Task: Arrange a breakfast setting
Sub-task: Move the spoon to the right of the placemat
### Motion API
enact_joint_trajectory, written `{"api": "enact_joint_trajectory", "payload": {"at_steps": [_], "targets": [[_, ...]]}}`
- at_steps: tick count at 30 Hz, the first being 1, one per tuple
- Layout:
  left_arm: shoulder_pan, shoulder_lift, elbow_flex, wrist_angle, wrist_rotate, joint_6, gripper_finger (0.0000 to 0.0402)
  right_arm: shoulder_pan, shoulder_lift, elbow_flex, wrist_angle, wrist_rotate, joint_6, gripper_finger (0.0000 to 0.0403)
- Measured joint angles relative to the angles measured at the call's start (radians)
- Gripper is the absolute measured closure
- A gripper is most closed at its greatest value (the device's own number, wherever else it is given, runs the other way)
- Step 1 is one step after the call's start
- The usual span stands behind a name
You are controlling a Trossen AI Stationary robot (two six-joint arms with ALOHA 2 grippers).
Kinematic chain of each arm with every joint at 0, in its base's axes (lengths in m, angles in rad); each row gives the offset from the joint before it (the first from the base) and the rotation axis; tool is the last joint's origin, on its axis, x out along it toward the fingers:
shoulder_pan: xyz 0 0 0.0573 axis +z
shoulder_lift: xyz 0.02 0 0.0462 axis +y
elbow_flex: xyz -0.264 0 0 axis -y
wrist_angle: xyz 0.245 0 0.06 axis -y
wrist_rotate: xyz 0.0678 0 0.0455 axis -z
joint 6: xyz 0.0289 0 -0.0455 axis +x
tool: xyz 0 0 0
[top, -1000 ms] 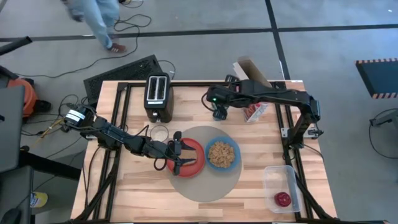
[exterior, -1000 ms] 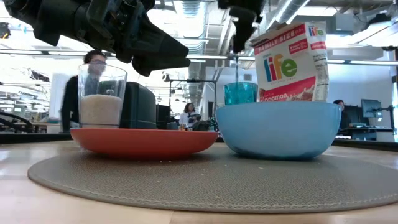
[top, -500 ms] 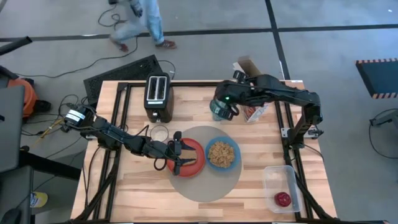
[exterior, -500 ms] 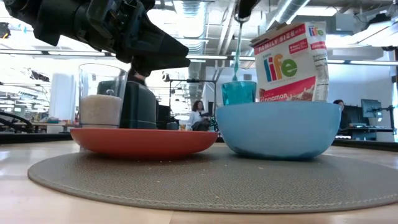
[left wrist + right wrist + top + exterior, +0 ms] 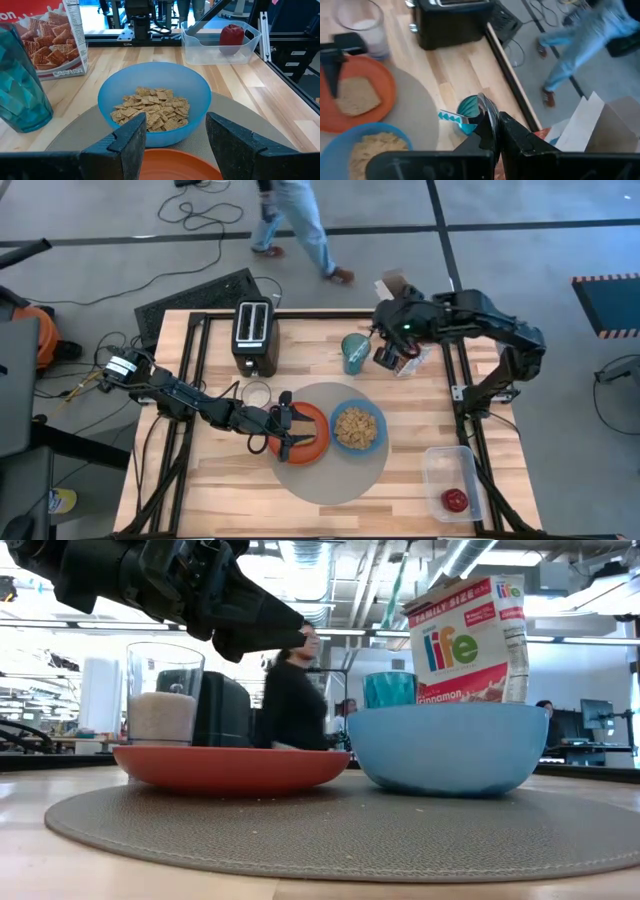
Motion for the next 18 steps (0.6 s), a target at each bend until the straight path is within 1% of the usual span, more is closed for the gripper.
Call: {"api": "enact_joint_trajectory", "payload": {"at_steps": [5, 10, 15, 18], "targets": [[0.0, 0.0, 0.0, 0.0, 0.0, 0.0, 0.0208, 0.021, -0.044, 0.0, -0.003, -0.068, -0.001, 0.0374], [0.0, 0.0, 0.0, 0.0, 0.0, 0.0, 0.0208, 0.071, -0.083, 0.0, -0.032, -0.146, 0.023, 0.0374], [0.0, 0.0, 0.0, 0.0, 0.0, 0.0, 0.0208, 0.128, -0.116, 0.0, -0.049, -0.147, 0.062, 0.0374], [0.0, 0.0, 0.0, 0.001, 0.0, 0.0, 0.0208, 0.15, -0.124, 0.0, -0.05, -0.128, 0.075, 0.0374]]}}
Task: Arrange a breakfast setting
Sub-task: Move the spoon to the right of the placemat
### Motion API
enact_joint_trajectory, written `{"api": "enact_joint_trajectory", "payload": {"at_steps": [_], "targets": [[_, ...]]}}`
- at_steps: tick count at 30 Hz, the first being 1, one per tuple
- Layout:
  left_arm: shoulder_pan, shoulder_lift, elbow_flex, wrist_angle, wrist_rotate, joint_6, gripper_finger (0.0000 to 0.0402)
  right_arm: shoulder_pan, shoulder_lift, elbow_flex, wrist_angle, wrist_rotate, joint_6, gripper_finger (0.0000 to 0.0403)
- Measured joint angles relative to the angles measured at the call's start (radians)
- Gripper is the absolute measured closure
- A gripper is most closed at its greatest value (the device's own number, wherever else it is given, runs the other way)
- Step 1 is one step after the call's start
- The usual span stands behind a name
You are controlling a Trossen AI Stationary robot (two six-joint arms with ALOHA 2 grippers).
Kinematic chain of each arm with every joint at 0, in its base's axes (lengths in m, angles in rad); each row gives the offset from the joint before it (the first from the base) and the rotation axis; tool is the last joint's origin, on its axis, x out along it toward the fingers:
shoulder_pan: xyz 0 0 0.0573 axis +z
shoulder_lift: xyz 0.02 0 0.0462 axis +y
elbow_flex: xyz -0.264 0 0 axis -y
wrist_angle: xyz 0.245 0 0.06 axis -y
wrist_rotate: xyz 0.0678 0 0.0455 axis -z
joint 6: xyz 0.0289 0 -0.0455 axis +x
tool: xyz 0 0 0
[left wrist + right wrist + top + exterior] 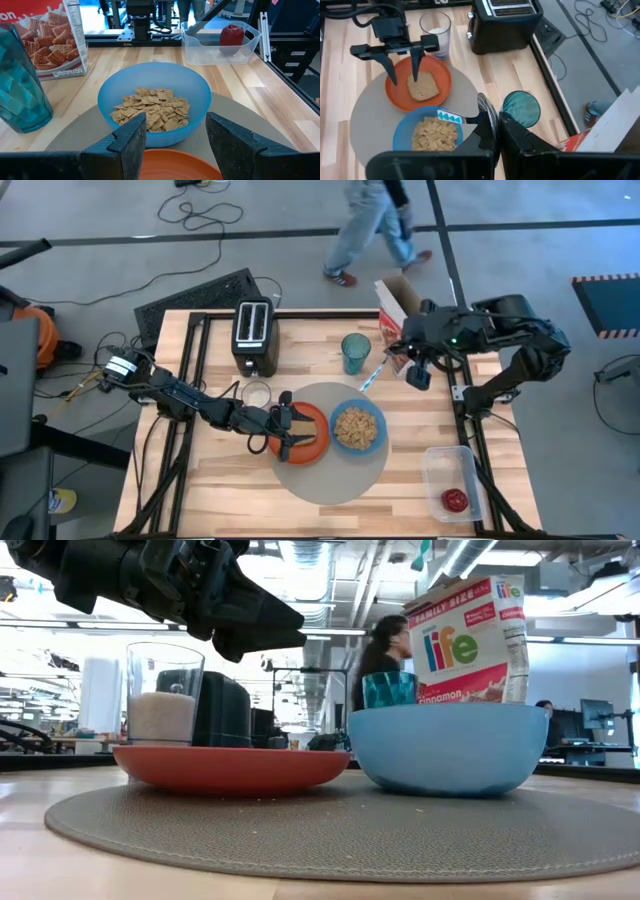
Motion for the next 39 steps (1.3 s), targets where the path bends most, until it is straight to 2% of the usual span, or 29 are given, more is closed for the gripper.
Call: {"api": "enact_joint_trajectory", "payload": {"at_steps": [17, 27, 35, 39], "targets": [[0.0, 0.0, 0.0, 0.007, 0.0, -0.001, 0.0208, 0.086, 0.001, -0.004, -0.025, 0.004, 0.037, 0.0373], [0.0, 0.0, 0.0, 0.183, 0.002, -0.06, 0.0208, 0.163, 0.001, -0.163, 0.041, 0.038, 0.009, 0.0373], [0.016, 0.0, 0.017, 0.172, -0.001, -0.102, 0.0208, 0.175, -0.02, -0.286, 0.176, 0.047, -0.036, 0.0372], [0.018, 0.0, 0.039, 0.129, -0.001, -0.111, 0.0208, 0.171, -0.02, -0.322, 0.231, 0.15, -0.086, 0.0372]]}}
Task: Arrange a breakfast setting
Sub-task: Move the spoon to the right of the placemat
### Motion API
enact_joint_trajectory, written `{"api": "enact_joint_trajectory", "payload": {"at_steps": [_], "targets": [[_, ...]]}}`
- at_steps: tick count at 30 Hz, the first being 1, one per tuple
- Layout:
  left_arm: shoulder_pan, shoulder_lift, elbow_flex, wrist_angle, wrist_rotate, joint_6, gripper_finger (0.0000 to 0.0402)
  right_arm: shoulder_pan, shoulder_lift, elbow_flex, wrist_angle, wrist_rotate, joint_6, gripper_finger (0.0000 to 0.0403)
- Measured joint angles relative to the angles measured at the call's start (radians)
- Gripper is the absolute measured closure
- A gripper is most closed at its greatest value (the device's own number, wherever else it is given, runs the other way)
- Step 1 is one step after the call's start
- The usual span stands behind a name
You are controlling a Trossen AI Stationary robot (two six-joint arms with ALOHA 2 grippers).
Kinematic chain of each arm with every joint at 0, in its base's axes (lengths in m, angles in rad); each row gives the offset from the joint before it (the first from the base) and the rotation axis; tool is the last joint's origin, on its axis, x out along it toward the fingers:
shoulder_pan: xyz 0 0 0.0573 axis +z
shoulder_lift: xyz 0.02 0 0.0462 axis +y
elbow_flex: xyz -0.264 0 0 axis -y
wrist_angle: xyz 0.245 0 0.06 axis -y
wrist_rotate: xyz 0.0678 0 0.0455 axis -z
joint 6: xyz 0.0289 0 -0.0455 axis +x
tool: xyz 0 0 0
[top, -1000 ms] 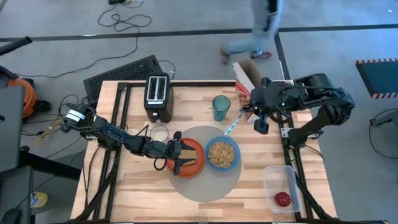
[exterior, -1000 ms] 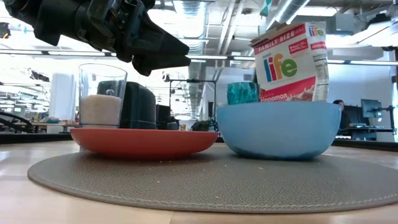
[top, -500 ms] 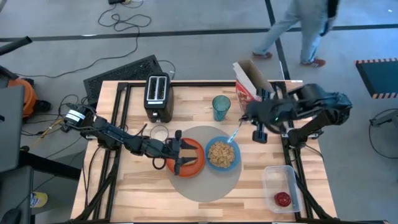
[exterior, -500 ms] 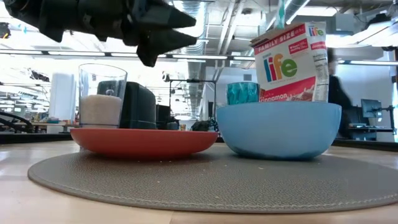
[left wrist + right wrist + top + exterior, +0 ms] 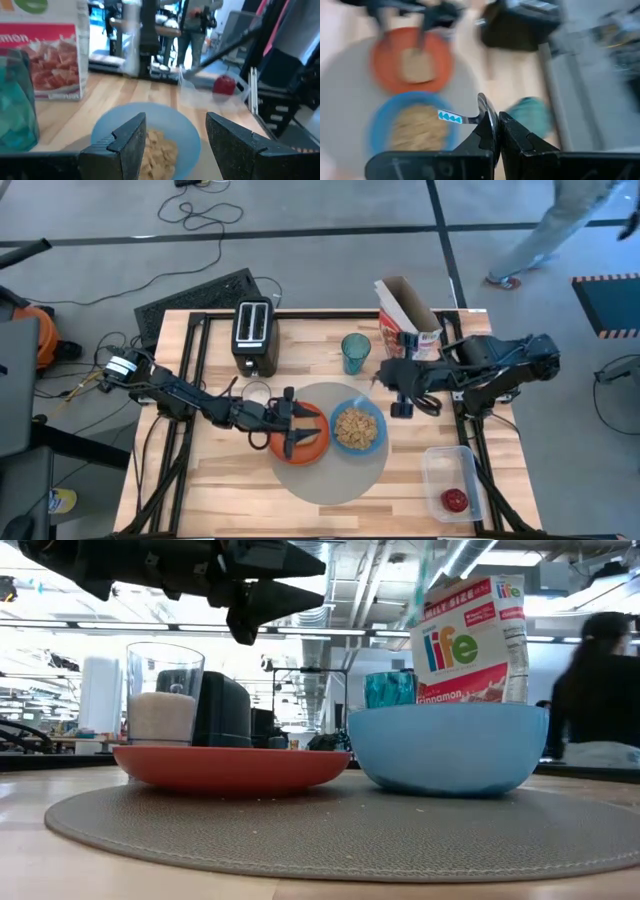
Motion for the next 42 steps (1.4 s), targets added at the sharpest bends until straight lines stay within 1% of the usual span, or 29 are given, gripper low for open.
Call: {"api": "enact_joint_trajectory", "payload": {"at_steps": [4, 6, 9, 13, 17, 19, 23, 27, 32, 37, 42], "targets": [[0.0, 0.001, 0.001, -0.017, 0.002, 0.0, 0.0208, -0.053, 0.016, 0.001, 0.028, 0.206, -0.066, 0.0372], [0.0, 0.001, 0.001, -0.023, 0.001, 0.0, 0.0208, -0.098, 0.023, 0.0, 0.053, 0.238, -0.104, 0.0373], [0.0, 0.001, 0.001, -0.026, 0.001, 0.0, 0.0208, -0.179, 0.049, 0.002, 0.1, 0.245, -0.154, 0.0372], [0.0, 0.001, 0.001, -0.033, 0.001, 0.001, 0.0208, -0.288, 0.088, 0.003, 0.108, 0.222, -0.193, 0.0372], [0.0, 0.001, 0.001, -0.035, 0.002, 0.0, 0.0208, -0.373, 0.15, 0.0, 0.105, 0.125, -0.202, 0.0372], [0.0, 0.001, 0.001, -0.038, 0.002, 0.001, 0.0208, -0.399, 0.184, 0.0, 0.105, 0.1, -0.204, 0.0371], [0.0, 0.001, 0.001, -0.042, 0.002, 0.0, 0.0208, -0.431, 0.258, 0.001, 0.111, 0.087, -0.204, 0.037], [-0.002, 0.001, 0.001, -0.044, 0.002, 0.0, 0.0208, -0.459, 0.325, 0.001, 0.103, 0.02, -0.191, 0.037], [-0.002, 0.001, 0.001, -0.044, 0.002, 0.0, 0.0208, -0.489, 0.396, 0.001, 0.078, -0.024, -0.171, 0.0368], [-0.002, 0.001, 0.001, -0.047, 0.002, 0.001, 0.0208, -0.512, 0.437, 0.001, 0.075, -0.066, -0.169, 0.0366], [-0.002, 0.001, 0.001, -0.054, 0.001, 0.001, 0.0208, -0.513, 0.461, 0.002, 0.081, -0.072, -0.161, 0.0355]]}}
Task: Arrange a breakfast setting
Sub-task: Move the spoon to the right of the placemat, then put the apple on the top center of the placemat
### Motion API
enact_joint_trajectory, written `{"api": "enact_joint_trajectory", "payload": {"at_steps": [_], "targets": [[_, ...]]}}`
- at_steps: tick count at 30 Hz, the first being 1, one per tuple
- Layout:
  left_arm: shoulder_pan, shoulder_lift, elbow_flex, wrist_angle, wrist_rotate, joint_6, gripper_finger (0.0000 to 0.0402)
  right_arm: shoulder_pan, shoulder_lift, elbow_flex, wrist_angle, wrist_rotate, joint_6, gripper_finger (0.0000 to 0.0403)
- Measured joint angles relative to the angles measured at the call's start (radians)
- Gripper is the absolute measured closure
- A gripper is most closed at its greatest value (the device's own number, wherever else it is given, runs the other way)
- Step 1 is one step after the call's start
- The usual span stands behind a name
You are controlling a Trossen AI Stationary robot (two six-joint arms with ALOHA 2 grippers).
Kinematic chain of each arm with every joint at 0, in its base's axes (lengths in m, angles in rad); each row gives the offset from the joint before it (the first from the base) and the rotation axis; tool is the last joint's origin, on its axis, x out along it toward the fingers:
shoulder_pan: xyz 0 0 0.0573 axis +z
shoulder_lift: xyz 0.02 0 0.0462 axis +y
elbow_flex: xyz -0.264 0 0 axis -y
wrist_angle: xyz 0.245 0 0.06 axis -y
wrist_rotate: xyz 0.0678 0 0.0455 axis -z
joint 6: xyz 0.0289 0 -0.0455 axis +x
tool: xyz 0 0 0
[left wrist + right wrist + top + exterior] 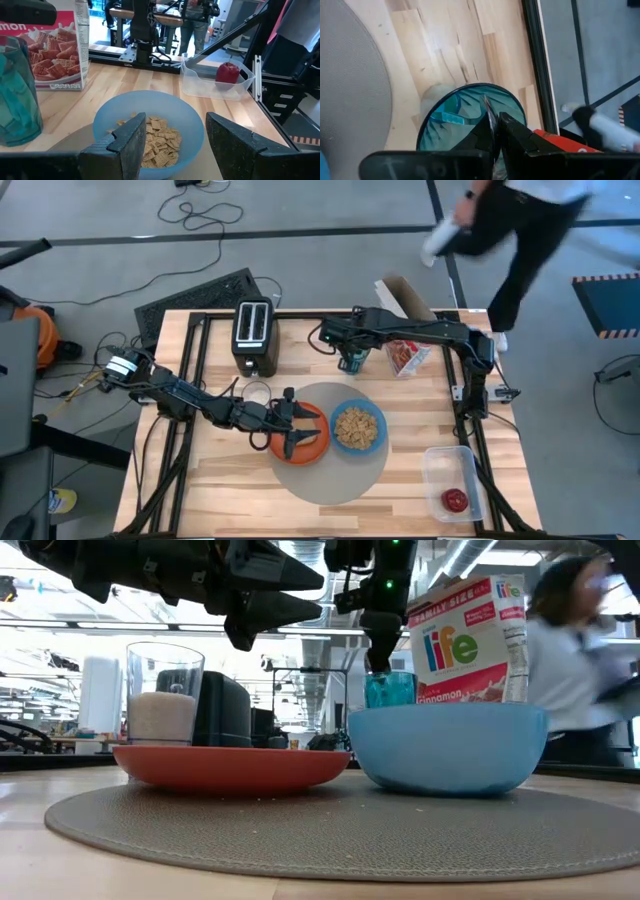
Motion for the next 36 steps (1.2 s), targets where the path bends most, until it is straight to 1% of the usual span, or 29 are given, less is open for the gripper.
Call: {"api": "enact_joint_trajectory", "payload": {"at_steps": [5, 8, 11, 15, 19, 23, 25, 29, 32, 36], "targets": [[0.0, 0.0, 0.0, 0.0, 0.0, 0.001, 0.0208, -0.001, 0.001, 0.0, 0.004, -0.001, 0.003, 0.0344], [0.0, 0.0, 0.0, 0.0, 0.0, 0.001, 0.0208, -0.001, 0.001, 0.0, 0.003, -0.012, 0.016, 0.033], [0.0, 0.0, 0.0, 0.001, 0.0, 0.001, 0.0208, -0.001, 0.001, 0.0, -0.002, -0.018, 0.019, 0.0304], [0.0, 0.0, 0.0, 0.002, 0.0, 0.001, 0.0208, 0.007, -0.003, 0.007, -0.015, -0.018, 0.013, 0.0257], [0.0, 0.0, 0.0, 0.002, 0.0, 0.001, 0.0208, 0.044, -0.042, 0.064, -0.046, -0.018, 0.018, 0.0222], [0.0, 0.0, 0.0, 0.002, 0.0, 0.001, 0.0208, 0.106, -0.124, 0.128, -0.083, -0.017, 0.044, 0.0205], [0.0, 0.0, 0.0, 0.002, 0.0, 0.001, 0.0208, 0.145, -0.169, 0.135, -0.089, -0.019, 0.077, 0.0204], [0.0, 0.0, 0.0, 0.002, 0.0, 0.001, 0.0208, 0.247, -0.251, 0.135, -0.134, -0.064, 0.145, 0.0206], [0.0, 0.0, 0.0, 0.002, 0.0, 0.001, 0.0208, 0.335, -0.291, 0.135, -0.199, -0.076, 0.2, 0.0209], [0.0, 0.0, 0.0, 0.002, -0.001, 0.001, 0.0208, 0.436, -0.309, 0.135, -0.268, -0.078, 0.289, 0.0211]]}}
